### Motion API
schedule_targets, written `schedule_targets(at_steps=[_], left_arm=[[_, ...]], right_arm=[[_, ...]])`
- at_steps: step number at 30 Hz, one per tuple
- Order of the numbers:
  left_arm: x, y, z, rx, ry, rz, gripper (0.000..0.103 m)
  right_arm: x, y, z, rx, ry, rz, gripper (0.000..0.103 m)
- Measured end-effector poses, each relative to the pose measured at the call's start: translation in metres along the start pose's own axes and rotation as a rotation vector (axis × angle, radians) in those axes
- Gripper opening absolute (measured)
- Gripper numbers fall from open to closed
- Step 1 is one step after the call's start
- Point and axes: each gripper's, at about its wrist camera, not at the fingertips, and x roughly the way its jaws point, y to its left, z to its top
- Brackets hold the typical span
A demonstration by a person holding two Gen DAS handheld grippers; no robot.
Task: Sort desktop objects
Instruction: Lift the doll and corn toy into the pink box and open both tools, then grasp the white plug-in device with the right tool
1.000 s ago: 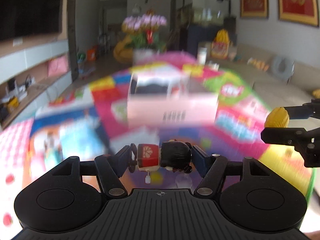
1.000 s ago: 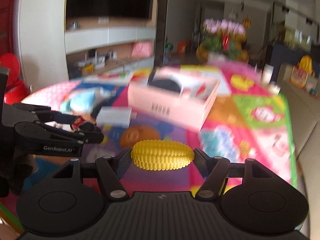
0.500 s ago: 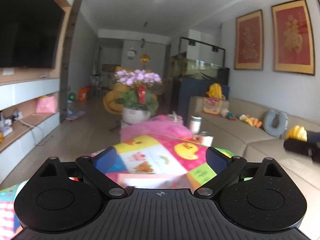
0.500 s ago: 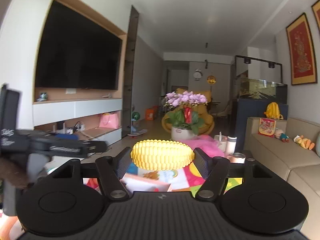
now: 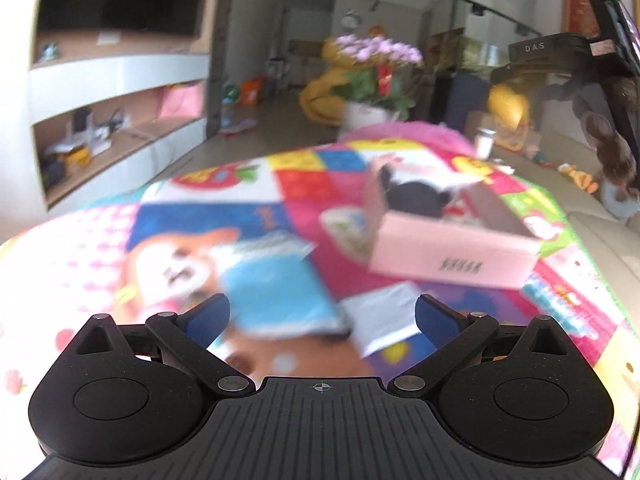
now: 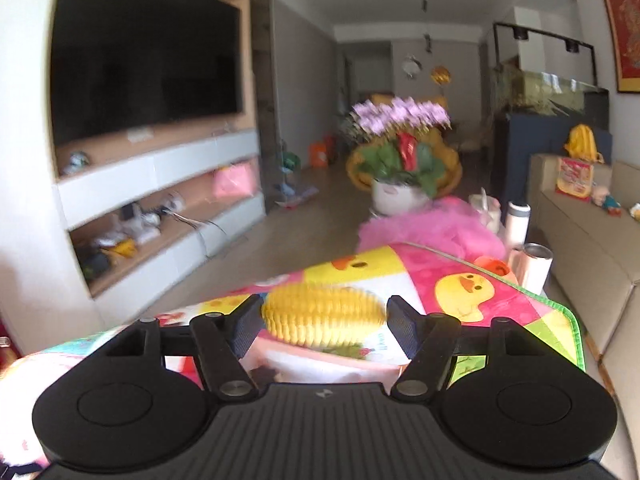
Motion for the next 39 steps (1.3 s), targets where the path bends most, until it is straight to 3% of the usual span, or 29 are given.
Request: schedule_targets(at_steps=[3, 8, 11, 14, 19, 24, 28, 29, 35, 39], left_arm=[[-0.005, 0.012, -0.016, -0.007, 0.018, 0.04, 0.102], [-0.007, 0.023, -0.033, 0.004, 0.034, 0.075, 0.103], [-0.006, 0.031, -0.038, -0.03, 0.033, 0.102, 0.103], [-0.012, 0.04, -0.039, -0.092, 0.015, 0.121, 0.103], [-0.02, 0.049, -0.043, -0.167, -0.015, 0.17, 0.103], [-0.03, 0.058, -0.046, -0.257, -0.069, 0.233, 0.103], [-0.03, 0.06, -0.045, -0.266, -0.062, 0.225, 0.103], [-0.03, 0.059, -0.046, -0.262, -0.062, 0.223, 0.103], [-0.03, 0.056, -0.046, -0.249, -0.053, 0.218, 0.103], [-0.026, 0.047, -0.043, -0.186, -0.035, 0.215, 0.103]], right_arm=[[0.008, 0.006, -0.009, 0.013, 0.024, -0.012, 0.069], [-0.019, 0.012, -0.05, -0.001, 0.034, 0.025, 0.076], [-0.043, 0.031, -0.089, -0.085, 0.056, 0.095, 0.086], [-0.05, 0.067, -0.131, -0.186, 0.136, 0.191, 0.088], [-0.044, 0.122, -0.182, -0.32, 0.204, 0.244, 0.1], [-0.013, 0.148, -0.198, -0.28, 0.305, 0.29, 0.103], [-0.002, 0.15, -0.203, -0.256, 0.316, 0.284, 0.102], [-0.002, 0.149, -0.203, -0.249, 0.323, 0.29, 0.093], [-0.026, 0.121, -0.202, -0.199, 0.305, 0.281, 0.093], [-0.054, 0.083, -0.206, -0.128, 0.29, 0.228, 0.093]])
